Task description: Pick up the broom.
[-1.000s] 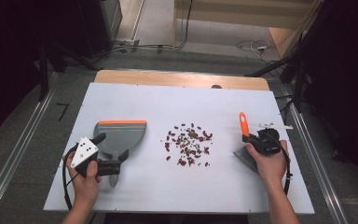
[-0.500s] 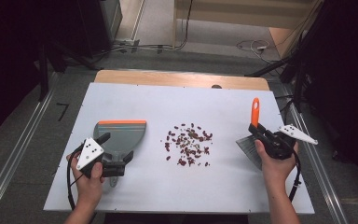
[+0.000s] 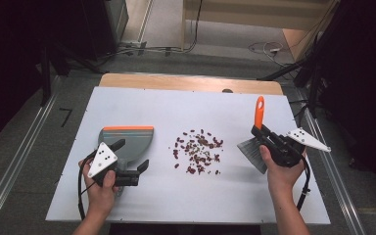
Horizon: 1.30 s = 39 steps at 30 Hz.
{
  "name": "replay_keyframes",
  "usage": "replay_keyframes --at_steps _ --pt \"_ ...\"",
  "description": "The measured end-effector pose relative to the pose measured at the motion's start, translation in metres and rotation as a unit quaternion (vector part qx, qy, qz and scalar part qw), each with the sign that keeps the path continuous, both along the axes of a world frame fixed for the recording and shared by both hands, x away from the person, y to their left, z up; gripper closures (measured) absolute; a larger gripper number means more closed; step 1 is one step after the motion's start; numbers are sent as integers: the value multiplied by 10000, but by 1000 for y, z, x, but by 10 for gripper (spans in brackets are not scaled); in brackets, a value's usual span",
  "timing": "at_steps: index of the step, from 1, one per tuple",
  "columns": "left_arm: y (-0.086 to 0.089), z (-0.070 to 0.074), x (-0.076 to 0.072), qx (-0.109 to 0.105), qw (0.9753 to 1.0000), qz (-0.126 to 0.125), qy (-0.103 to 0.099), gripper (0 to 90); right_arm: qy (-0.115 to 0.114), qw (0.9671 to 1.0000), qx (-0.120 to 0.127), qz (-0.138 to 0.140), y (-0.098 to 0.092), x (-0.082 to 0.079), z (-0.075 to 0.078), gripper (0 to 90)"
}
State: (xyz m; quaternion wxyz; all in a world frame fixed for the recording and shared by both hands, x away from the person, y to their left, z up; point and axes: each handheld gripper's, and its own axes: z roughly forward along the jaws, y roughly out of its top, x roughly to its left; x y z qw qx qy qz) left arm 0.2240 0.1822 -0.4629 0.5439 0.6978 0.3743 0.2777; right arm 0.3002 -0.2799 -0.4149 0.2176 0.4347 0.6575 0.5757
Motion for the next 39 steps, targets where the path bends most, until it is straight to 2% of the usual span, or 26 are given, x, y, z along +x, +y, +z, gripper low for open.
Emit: replay_keyframes --at_steps 6,8,12,18,21,22,29,33,36,37,39 --pt "-9 3 1 -54 9999 -151 -16 0 -103 9997 42 195 16 -5 5 700" --pt "-17 5 1 -102 9994 -314 -35 0 -103 9995 127 276 22 -7 7 700" --pt "-26 7 1 -124 9989 -456 -43 0 -143 9987 230 423 33 -10 10 700" --pt "-45 9 1 -176 9971 -738 -11 0 -184 9976 270 610 48 -15 13 700" --pt "-57 12 0 -220 9950 -976 24 0 -201 9968 312 710 56 -17 14 700" --pt "-57 12 0 -220 9950 -976 24 0 -194 9965 333 736 58 -18 15 700" --pt "-83 11 -2 -282 9906 -1328 156 0 -271 9947 362 918 77 -26 18 700" --pt "-93 9 -2 -311 9899 -1367 213 16 -303 9941 361 980 84 -29 19 700" --pt "-100 9 -3 -373 9879 -1480 288 35 -312 9935 368 1036 92 -33 19 700" --pt "-106 8 -4 -445 9863 -1553 336 40 -322 9929 361 1084 96 -34 18 700" --pt "-109 8 -5 -448 9859 -1571 360 50 -327 9927 344 1105 100 -35 18 700"
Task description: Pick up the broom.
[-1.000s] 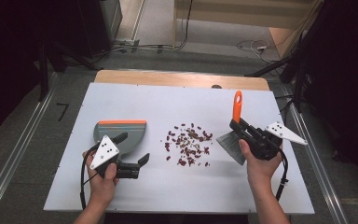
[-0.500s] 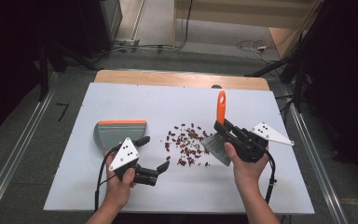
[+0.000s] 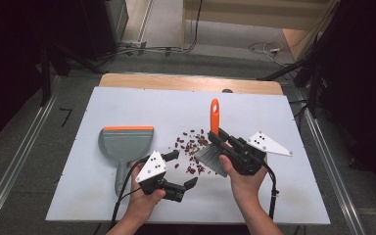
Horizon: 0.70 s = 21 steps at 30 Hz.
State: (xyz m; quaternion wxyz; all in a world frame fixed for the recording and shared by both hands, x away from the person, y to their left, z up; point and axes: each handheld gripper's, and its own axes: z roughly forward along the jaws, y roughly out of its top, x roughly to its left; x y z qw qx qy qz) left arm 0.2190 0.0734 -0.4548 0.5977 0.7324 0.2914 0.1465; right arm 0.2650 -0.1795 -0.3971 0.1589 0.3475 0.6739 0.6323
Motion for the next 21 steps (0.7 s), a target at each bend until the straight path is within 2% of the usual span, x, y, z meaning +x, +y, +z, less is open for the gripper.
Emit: replay_keyframes --at_steps 6,12,17,21 --pt "-16 -3 -3 -8 9998 -147 99 69 19 9998 91 161 12 -5 -2 700" --pt "-22 -5 -3 10 9998 -54 180 147 5 9995 113 292 23 -9 -4 700" --pt "-27 -7 -2 84 9996 38 253 286 -25 9992 107 384 29 -12 -6 700" --pt "-28 -8 -2 73 9995 67 311 447 -7 9991 135 403 33 -14 -7 699"
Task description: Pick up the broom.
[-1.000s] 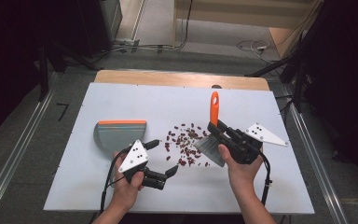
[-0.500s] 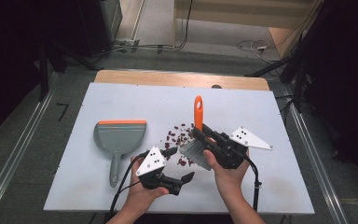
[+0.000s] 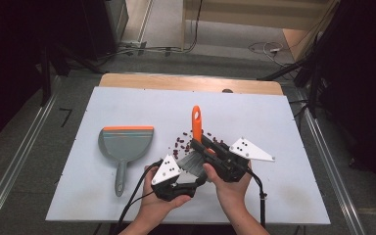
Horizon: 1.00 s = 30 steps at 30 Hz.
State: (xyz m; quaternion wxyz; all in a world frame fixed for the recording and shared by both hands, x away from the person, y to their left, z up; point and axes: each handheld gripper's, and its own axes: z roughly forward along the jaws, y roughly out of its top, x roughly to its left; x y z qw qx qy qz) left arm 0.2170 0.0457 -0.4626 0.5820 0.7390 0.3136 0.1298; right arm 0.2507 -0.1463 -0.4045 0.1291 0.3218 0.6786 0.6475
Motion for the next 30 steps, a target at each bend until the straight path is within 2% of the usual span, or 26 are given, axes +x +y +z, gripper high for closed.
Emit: replay_keyframes --at_steps 4,8,11,12,15,17,20,21,23,24,25,26,28,30 --pt "0 -1 0 34 10000 24 21 562 17 10000 9 56 3 -1 -2 699" --pt "6 0 1 -82 10000 -2 38 737 29 10000 11 76 4 -1 -4 699" --pt "8 1 2 -79 10000 31 53 821 19 10000 39 75 2 0 -3 697" --pt "11 1 4 -77 9999 13 136 835 41 9999 18 113 2 1 -3 695" --pt "15 2 6 -7 9999 39 162 850 58 9997 -49 223 1 4 -2 689" --pt "22 3 9 84 9998 16 206 854 115 9985 -210 495 -2 11 0 634" --pt "30 6 12 67 9998 -5 204 855 195 9964 -59 823 -13 21 0 537" --pt "33 7 13 32 9998 -41 212 855 195 9964 -59 823 -13 21 0 537" --pt "40 10 16 13 9996 -212 195 855 314 9921 -47 1212 -19 30 -1 500" --pt "46 13 17 -28 9988 -460 156 855 327 9875 -282 1518 -24 38 -4 498" --pt "46 13 17 -28 9988 -460 156 855 314 9851 -371 1652 -26 41 -7 496" --pt "47 14 17 -29 9983 -573 120 855 279 9832 -418 1756 -27 43 -9 481" --pt "50 18 18 -3 9967 -807 85 855 281 9790 -375 1986 -29 46 -12 475" --pt "52 18 19 -104 9944 -1047 99 855 325 9735 -321 2241 -30 48 -15 465"
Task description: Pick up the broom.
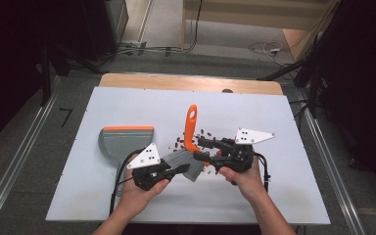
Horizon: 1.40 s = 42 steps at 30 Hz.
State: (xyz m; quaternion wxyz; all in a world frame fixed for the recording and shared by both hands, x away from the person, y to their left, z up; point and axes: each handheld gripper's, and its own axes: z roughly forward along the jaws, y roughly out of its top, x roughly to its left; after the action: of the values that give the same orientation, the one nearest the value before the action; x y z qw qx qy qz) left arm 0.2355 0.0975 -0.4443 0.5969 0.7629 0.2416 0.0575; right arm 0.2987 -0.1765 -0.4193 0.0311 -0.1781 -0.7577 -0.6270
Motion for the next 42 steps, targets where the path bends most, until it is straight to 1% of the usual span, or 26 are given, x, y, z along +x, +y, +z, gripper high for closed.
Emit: replay_keyframes --at_steps 2,3,4,5,6,10,12,13,14,15,16,19,21,22,24,25,28,29,30,31,33,34,36,37,38,42 --pt "0 0 1 8 9999 -155 -1 855 103 9997 8 242 0 1 -2 466" --pt "0 -1 1 -2 9997 -231 20 855 67 9994 -4 328 0 1 -3 481" --pt "0 -1 1 -2 9997 -231 20 855 53 9990 -22 433 1 1 -3 495" --pt "0 -1 1 9 9996 -283 35 855 53 9990 -22 433 1 1 -3 495" --pt "-2 -2 1 57 9993 -361 55 856 54 9985 -26 540 2 0 -4 515" --pt "-3 -3 1 79 9990 -442 80 855 63 9971 -74 757 7 -3 -5 574" --pt "-2 -3 1 60 9988 -480 86 855 58 9971 -83 749 7 -3 -5 582" --pt "-1 -3 1 37 9986 -515 91 855 103 9972 -78 741 8 -3 -4 602" --pt "0 -2 1 -18 9982 -590 96 856 66 9976 -64 693 7 -5 -3 640" --pt "0 -2 1 -18 9982 -590 96 856 66 9976 -64 693 7 -5 -3 640" --pt "0 -2 1 -12 9981 -606 91 856 -23 9974 -75 713 6 -8 -1 668" --pt "1 -3 3 -25 9982 -589 119 849 -206 9980 -276 526 7 -14 4 676" --pt "0 -3 3 -39 9992 -400 76 806 -282 9983 -373 336 9 -16 6 678" --pt "-2 -4 1 -43 9998 -192 7 767 -303 9984 -387 281 9 -17 6 679" --pt "-2 -4 1 -44 9999 -124 0 674 -307 9986 -395 169 9 -18 7 680" --pt "-2 -4 0 48 10000 70 -38 621 -322 9986 -410 105 9 -18 8 680" --pt "0 -5 1 100 9994 321 -45 414 -301 9986 -429 -76 5 -18 10 680" --pt "0 -5 1 100 9994 321 -45 375 -301 9986 -429 -76 5 -18 10 680" --pt "3 -6 2 121 9988 473 -25 341 -316 9982 -469 -208 2 -17 11 680" --pt "3 -6 2 121 9988 473 -25 303 -284 9981 -475 -266 1 -17 11 680" --pt "6 -5 1 186 9979 612 -69 238 -231 9977 -481 -422 -4 -15 11 680" --pt "8 -4 0 219 9973 691 -119 210 -240 9972 -503 -507 -5 -14 10 680" --pt "10 -4 0 227 9970 726 -129 145 -275 9951 -579 -753 -8 -13 9 679" --pt "12 -4 0 227 9966 785 -137 116 -275 9951 -579 -753 -8 -13 9 679" --pt "16 -3 0 225 9955 906 -130 92 -287 9920 -651 -1046 -12 -11 9 680" --pt "22 -3 0 217 9944 1029 -132 12 -225 9877 -689 -1385 -20 -7 9 680"
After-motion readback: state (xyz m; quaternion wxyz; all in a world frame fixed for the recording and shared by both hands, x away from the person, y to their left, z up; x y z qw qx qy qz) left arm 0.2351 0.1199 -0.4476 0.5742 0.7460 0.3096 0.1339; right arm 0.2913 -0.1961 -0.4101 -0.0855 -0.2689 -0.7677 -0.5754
